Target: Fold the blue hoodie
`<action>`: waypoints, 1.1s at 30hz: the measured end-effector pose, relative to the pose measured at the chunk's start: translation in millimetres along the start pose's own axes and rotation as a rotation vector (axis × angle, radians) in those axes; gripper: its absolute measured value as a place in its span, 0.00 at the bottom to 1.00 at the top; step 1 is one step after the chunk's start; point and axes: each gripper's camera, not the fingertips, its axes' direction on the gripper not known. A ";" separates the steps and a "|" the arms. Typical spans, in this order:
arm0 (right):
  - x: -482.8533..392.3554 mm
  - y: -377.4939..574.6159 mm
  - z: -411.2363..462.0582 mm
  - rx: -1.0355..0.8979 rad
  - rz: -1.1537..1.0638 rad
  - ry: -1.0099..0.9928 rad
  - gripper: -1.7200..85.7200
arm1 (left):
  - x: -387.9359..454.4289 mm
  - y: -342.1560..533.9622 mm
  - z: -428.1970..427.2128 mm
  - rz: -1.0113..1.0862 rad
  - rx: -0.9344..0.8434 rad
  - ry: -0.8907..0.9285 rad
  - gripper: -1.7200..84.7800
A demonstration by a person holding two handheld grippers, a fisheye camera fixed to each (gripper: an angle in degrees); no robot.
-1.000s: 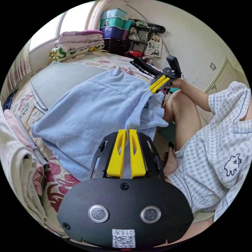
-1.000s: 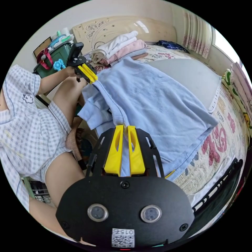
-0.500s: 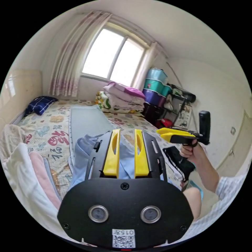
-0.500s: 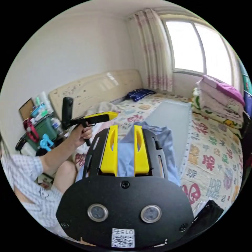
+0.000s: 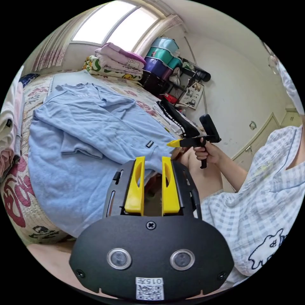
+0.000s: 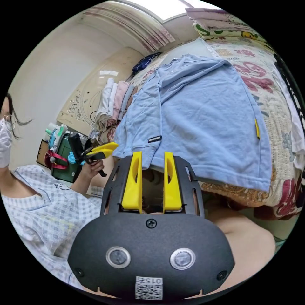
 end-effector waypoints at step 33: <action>16.6 -33.7 28.6 0.069 -0.305 -0.309 0.03 | 97.9 28.2 -68.8 0.035 0.182 -0.429 0.16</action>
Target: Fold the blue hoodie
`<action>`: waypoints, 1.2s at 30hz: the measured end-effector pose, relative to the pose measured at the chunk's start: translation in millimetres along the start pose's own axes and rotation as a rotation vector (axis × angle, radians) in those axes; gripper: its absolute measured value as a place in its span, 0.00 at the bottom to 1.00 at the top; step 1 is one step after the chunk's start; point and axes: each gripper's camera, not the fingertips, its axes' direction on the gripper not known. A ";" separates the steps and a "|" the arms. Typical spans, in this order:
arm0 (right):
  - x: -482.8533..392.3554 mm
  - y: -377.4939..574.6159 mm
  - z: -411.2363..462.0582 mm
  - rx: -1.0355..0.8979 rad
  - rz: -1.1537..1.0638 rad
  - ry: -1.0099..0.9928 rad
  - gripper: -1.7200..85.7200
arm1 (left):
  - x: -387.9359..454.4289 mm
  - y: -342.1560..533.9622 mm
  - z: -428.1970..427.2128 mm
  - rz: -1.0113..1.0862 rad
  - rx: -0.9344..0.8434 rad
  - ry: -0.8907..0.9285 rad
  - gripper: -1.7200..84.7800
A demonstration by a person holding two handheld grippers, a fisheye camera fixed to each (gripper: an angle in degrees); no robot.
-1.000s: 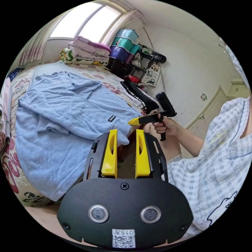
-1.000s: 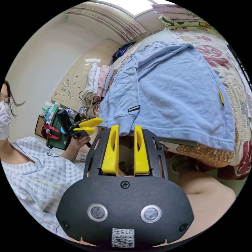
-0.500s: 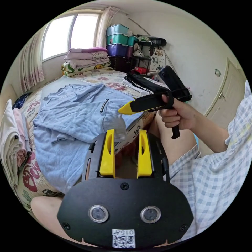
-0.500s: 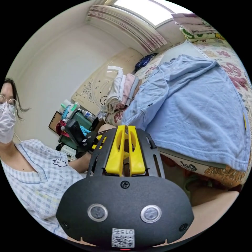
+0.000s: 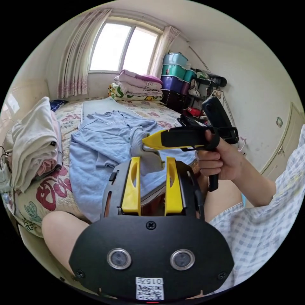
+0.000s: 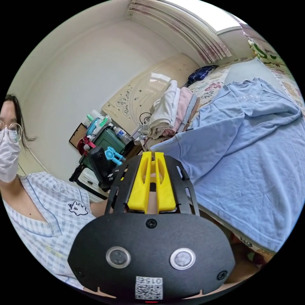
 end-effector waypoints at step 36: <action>22.5 84.6 187.7 -0.388 -0.345 0.582 0.10 | -157.9 132.2 -141.1 -0.764 0.436 -0.180 0.02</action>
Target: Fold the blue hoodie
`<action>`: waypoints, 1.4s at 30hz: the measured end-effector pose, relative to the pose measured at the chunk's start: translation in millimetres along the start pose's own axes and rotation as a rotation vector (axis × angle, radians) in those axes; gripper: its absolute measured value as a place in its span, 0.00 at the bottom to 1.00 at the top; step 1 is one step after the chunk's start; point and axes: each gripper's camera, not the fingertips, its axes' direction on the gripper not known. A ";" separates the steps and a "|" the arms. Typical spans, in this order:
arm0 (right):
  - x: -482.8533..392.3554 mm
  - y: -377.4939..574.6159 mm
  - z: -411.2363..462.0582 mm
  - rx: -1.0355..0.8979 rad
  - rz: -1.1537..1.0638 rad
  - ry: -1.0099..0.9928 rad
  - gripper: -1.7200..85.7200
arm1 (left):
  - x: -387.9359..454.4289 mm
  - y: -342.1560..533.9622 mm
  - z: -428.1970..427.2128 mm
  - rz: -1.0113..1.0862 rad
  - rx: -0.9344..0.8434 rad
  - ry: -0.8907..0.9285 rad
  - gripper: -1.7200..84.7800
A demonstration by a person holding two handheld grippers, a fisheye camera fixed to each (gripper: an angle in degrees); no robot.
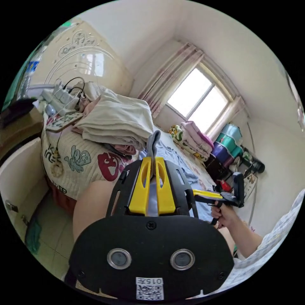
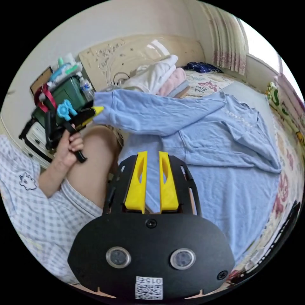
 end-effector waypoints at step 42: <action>239.8 -100.2 -406.2 0.414 1.082 0.705 0.05 | 55.7 -399.9 39.8 0.259 0.256 -0.243 0.03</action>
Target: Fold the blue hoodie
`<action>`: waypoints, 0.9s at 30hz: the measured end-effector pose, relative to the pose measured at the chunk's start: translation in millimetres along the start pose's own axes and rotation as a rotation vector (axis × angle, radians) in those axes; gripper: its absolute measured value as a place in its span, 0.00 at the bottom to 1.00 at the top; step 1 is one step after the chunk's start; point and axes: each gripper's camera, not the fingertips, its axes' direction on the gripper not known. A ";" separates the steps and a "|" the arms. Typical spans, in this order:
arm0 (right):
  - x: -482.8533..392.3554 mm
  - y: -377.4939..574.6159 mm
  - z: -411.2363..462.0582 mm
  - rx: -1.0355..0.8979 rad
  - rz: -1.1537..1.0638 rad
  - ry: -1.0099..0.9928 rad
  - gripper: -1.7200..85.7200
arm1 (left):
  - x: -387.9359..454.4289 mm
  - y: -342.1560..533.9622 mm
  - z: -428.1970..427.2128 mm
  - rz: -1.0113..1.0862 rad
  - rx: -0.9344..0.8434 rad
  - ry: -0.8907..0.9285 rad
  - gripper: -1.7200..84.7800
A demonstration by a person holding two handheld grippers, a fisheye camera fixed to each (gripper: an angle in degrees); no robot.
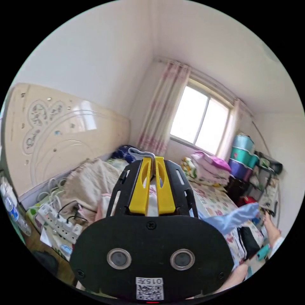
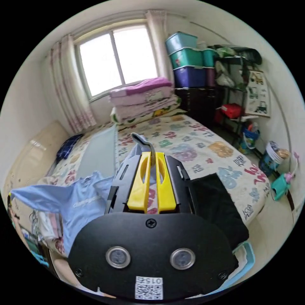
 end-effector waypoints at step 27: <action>32.0 123.1 -131.7 -0.613 -0.170 -0.557 0.11 | 32.9 348.4 58.4 0.044 -0.903 0.410 0.12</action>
